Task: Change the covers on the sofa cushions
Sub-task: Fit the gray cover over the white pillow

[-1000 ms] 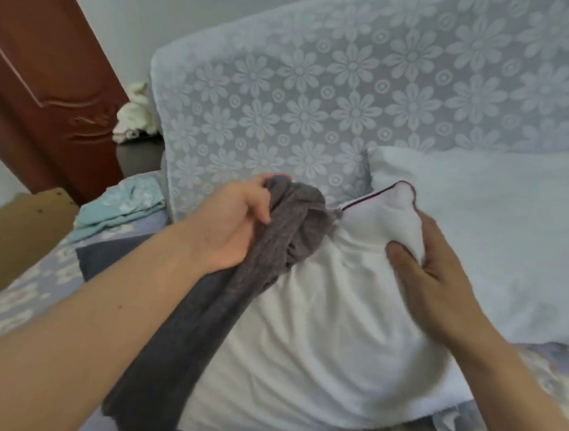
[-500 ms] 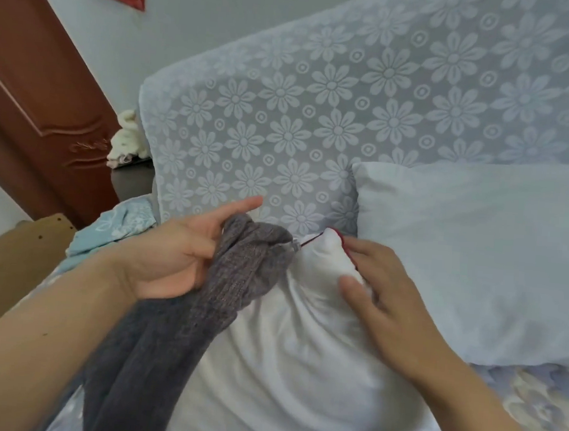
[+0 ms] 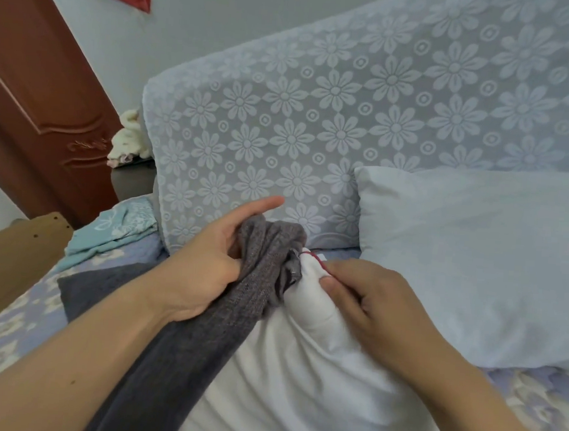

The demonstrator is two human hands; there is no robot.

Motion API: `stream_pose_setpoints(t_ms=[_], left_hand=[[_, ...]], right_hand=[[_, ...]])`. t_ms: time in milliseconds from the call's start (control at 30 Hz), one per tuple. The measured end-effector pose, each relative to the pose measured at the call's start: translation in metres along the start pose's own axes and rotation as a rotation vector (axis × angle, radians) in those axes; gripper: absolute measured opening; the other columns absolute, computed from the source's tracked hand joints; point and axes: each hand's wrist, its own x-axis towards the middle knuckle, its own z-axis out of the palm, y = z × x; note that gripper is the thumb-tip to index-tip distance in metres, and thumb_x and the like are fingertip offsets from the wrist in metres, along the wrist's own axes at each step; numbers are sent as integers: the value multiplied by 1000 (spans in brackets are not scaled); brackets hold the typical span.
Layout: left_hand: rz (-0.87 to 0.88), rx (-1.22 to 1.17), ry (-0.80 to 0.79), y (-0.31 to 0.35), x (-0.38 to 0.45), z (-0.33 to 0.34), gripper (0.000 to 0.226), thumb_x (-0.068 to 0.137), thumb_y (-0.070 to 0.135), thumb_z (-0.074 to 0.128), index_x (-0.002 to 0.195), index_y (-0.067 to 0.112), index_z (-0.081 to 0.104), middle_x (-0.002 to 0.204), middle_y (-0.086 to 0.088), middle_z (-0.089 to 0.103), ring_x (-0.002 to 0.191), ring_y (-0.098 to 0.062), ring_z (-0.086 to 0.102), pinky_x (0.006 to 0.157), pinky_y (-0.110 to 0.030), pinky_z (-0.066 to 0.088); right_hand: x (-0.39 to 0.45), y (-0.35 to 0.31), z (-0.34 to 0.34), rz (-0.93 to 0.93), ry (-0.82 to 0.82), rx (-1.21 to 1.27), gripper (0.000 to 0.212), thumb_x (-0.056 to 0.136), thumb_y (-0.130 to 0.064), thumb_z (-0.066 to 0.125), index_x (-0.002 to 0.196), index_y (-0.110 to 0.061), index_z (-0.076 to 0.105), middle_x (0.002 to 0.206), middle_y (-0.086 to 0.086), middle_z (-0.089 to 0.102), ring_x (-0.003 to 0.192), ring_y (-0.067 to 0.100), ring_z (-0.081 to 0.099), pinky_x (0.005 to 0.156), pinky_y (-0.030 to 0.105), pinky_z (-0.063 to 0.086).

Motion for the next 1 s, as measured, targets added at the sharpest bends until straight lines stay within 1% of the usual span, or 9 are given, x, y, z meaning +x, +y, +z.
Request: stream_pose_setpoints(t_ms=[67, 167, 267, 467, 567, 667, 767, 867, 1000], left_hand=[[-19, -32, 28, -1, 2, -2, 85, 79, -29, 60, 136, 34, 57, 97, -5, 76, 97, -21, 73, 78, -30, 60], [-35, -68, 67, -4, 3, -1, 71, 77, -5, 69, 135, 36, 60, 94, -6, 76, 92, -21, 72, 75, -29, 60], [-12, 119, 42, -6, 2, 1, 79, 75, -7, 77, 140, 33, 56, 105, -5, 76, 103, -19, 72, 89, -25, 57], [80, 327, 96, -10, 7, 4, 80, 81, -6, 79, 137, 45, 53, 106, -2, 74, 103, -16, 72, 101, -45, 54], [70, 328, 84, -14, 8, 2, 81, 82, -3, 79, 139, 47, 52, 108, 2, 74, 105, -14, 71, 102, -47, 53], [65, 329, 41, -16, 7, 1, 79, 86, -2, 76, 142, 45, 48, 112, 7, 73, 109, -10, 69, 102, -38, 52], [83, 294, 14, -16, 4, 3, 72, 87, -6, 74, 139, 39, 52, 109, 5, 74, 104, -10, 70, 94, -25, 54], [90, 142, 74, -16, 3, 4, 70, 76, -10, 78, 130, 31, 61, 105, -2, 76, 99, -15, 72, 84, -20, 55], [57, -223, 48, -21, 3, 10, 76, 63, 12, 88, 133, 23, 62, 95, -10, 75, 85, -20, 72, 72, -25, 59]], right_hand=[[-1, -1, 6, -17, -9, -116, 38, 101, -51, 35, 110, -32, 68, 85, -9, 61, 83, 15, 58, 70, 42, 50], [0, -2, 12, -20, 7, -179, 36, 102, -50, 35, 106, -33, 67, 81, -10, 53, 80, 15, 53, 66, 41, 48], [1, 1, 14, -19, 38, -163, 37, 103, -49, 34, 108, -32, 67, 82, -11, 53, 81, 13, 52, 67, 38, 47], [0, 2, 14, -81, 65, -107, 36, 104, -45, 36, 111, -29, 68, 85, -14, 53, 82, 13, 53, 69, 36, 47], [0, 4, 12, -91, 103, -70, 34, 105, -40, 39, 117, -26, 67, 100, -14, 62, 92, 14, 57, 78, 37, 49], [-2, 4, 13, -125, 169, -28, 31, 103, -28, 46, 130, -23, 63, 118, -10, 66, 103, 19, 61, 87, 36, 49], [-2, 2, 14, -51, 179, -13, 33, 101, -33, 45, 132, -36, 57, 109, -10, 70, 96, 16, 64, 78, 39, 51], [-1, 3, 15, -32, 161, -53, 31, 99, -32, 47, 127, -37, 61, 105, -11, 72, 93, 15, 67, 73, 41, 54], [-1, -1, 15, -38, 135, -60, 28, 99, -36, 49, 121, -37, 66, 96, -13, 71, 88, 11, 66, 68, 38, 52]])
